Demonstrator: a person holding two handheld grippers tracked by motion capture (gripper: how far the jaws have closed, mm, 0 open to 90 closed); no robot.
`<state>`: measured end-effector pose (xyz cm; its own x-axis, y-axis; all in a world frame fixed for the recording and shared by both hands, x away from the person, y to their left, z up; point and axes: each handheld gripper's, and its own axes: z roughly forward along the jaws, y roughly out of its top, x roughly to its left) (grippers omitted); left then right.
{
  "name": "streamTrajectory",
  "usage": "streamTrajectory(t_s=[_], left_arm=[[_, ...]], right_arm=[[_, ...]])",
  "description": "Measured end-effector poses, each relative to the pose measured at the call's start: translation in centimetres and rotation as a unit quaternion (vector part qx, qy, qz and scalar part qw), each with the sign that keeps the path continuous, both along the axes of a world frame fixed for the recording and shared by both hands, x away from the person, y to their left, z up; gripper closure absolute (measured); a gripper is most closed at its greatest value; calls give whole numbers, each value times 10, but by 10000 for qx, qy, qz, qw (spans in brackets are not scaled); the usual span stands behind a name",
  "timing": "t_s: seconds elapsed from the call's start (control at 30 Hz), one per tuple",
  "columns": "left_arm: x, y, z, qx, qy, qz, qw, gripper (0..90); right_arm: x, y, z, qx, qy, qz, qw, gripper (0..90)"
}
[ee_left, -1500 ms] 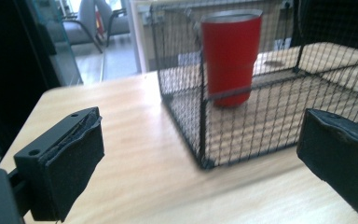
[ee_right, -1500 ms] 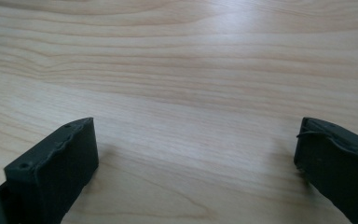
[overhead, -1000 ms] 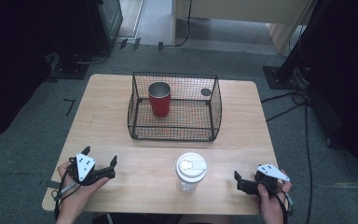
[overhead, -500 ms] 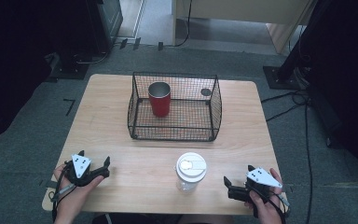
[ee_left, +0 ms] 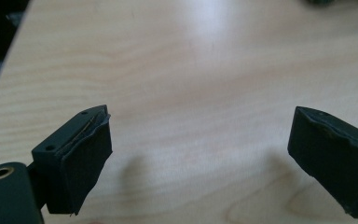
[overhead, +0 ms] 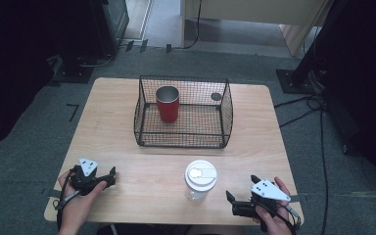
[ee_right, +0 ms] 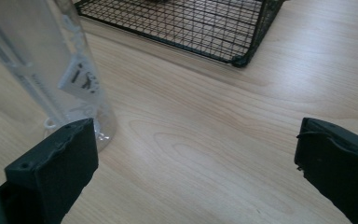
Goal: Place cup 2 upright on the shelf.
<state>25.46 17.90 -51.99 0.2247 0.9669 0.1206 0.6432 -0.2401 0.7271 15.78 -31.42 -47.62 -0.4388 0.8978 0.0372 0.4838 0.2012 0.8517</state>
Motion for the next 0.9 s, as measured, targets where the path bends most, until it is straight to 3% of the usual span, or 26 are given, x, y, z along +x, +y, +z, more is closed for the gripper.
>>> streamTrajectory(t_s=[0.23,0.37,0.57,0.9], left_arm=[[3,3,0,-158,103,11,9998,68],[5,7,-1,-500,303,17,9983,65],[5,6,-1,-482,310,2,9984,64],[5,6,-1,-481,308,4,9984,64]], right_arm=[[-3,4,4,16,-2,159,9999,0],[-5,7,7,128,12,287,9995,0],[-10,15,13,132,-77,576,9982,0],[-13,31,15,176,-107,733,9971,0]])
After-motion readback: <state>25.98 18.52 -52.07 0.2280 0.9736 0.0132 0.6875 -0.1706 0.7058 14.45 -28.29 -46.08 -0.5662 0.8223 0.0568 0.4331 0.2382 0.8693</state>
